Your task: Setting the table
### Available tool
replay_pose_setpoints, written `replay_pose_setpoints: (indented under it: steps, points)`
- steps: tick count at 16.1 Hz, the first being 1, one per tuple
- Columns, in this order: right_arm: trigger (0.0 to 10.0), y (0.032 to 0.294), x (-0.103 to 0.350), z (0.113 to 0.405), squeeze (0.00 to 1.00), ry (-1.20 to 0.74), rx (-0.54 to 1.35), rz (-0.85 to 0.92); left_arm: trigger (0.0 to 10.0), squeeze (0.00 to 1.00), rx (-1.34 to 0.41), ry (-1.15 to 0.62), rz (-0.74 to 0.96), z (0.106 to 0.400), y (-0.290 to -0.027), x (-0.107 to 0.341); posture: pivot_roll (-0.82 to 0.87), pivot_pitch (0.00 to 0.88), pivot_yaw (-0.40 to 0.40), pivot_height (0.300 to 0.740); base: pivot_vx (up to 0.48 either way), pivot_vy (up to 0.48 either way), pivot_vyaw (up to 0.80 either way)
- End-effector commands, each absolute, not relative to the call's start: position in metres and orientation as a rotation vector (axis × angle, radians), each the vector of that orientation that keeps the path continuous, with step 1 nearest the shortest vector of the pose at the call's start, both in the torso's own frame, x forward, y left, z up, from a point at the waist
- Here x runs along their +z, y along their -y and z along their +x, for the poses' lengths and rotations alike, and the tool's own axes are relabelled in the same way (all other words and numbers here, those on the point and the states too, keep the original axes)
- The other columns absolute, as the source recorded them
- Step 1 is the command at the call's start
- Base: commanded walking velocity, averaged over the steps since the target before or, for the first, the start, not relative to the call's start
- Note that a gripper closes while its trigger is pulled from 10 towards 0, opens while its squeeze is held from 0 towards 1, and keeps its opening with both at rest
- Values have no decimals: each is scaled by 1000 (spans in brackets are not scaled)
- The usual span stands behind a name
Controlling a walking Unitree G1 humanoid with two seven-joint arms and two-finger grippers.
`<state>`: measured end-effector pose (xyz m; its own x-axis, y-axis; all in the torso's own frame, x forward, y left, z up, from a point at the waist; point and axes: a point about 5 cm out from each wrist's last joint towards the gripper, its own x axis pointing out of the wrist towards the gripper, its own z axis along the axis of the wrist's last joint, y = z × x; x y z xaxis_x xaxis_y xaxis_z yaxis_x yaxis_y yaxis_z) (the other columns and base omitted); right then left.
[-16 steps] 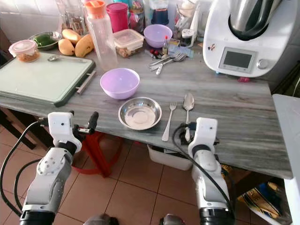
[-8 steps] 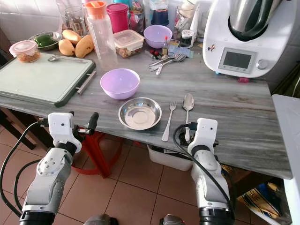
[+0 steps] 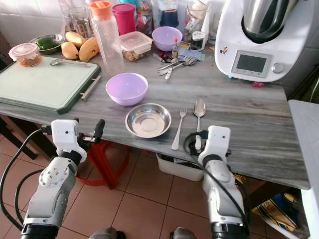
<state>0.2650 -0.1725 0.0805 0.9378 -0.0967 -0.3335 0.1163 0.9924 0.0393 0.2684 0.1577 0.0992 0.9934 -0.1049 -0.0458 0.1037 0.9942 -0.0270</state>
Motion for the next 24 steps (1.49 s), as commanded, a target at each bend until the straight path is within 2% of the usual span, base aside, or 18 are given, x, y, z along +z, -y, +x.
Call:
replay_pose_setpoints:
  steps: [1, 2, 3, 4, 5, 6, 7, 8, 9, 10, 11, 12, 14, 18, 19, 20, 24]
  points:
    - [9490, 175, 82, 267, 27, -325, -119, 45, 10000, 0, -102, -36, -19, 270, -158, 103, -29, 0, 31, 740, 0, 0, 0]
    - [1373, 180, 82, 268, 247, -330, -144, 54, 10000, 0, -102, -36, -18, 270, -158, 103, -27, 0, 30, 740, 0, 0, 0]
    - [0, 181, 81, 268, 208, -335, -142, 42, 10000, 0, -102, -35, -18, 270, -159, 103, -27, 0, 31, 740, 0, 0, 0]
    - [1608, 182, 81, 269, 0, -334, -138, 29, 10000, 0, -100, -35, -17, 270, -159, 103, -27, 0, 30, 740, 0, 0, 0]
    - [7922, 183, 82, 270, 0, -330, -140, 24, 10000, 0, -100, -35, -17, 270, -159, 103, -27, 0, 30, 740, 0, 0, 0]
    - [9490, 184, 83, 272, 0, -319, -138, 8, 10000, 0, -101, -34, -18, 270, -159, 103, -26, 0, 30, 740, 0, 0, 0]
    - [10000, 185, 87, 275, 0, -281, -130, -22, 10000, 0, -102, -34, -19, 270, -158, 104, -25, 0, 32, 740, 0, 0, 0]
    - [8275, 187, 87, 277, 0, -276, -134, -30, 10000, 0, -103, -34, -20, 270, -158, 104, -25, 0, 33, 740, 0, 0, 0]
    - [3725, 188, 85, 278, 0, -288, -143, -15, 10000, 0, -103, -35, -19, 269, -158, 104, -25, 0, 33, 740, 0, 0, 0]
    - [314, 189, 83, 278, 0, -303, -146, 0, 10000, 0, -104, -35, -18, 270, -158, 104, -25, 0, 33, 740, 0, 0, 0]
    - [3333, 189, 82, 278, 0, -314, -138, 1, 10000, 0, -103, -34, -17, 270, -159, 104, -23, 0, 33, 740, 0, 0, 0]
    - [3020, 187, 79, 277, 0, -328, -125, 1, 10000, 0, -102, -34, -16, 270, -159, 104, -23, 0, 33, 740, 0, 0, 0]
    - [4157, 182, 72, 277, 0, -351, -106, 36, 10000, 0, -103, -35, -16, 269, -159, 104, -22, 0, 33, 740, 0, 0, 0]
    - [3608, 177, 65, 279, 0, -391, -73, 59, 10000, 0, -103, -36, -16, 268, -158, 104, -18, 0, 31, 740, 0, 0, 0]
    - [1569, 176, 64, 279, 0, -397, -68, 66, 10000, 0, -102, -36, -15, 268, -159, 104, -17, 0, 30, 740, 0, 0, 0]
    - [0, 174, 62, 276, 0, -416, -56, 71, 10000, 0, -100, -36, -14, 268, -159, 104, -19, 0, 29, 740, 0, 0, 0]
    - [0, 168, 61, 271, 0, -454, -67, 124, 10000, 0, -101, -38, -15, 268, -159, 103, -22, 0, 29, 740, 0, 0, 0]
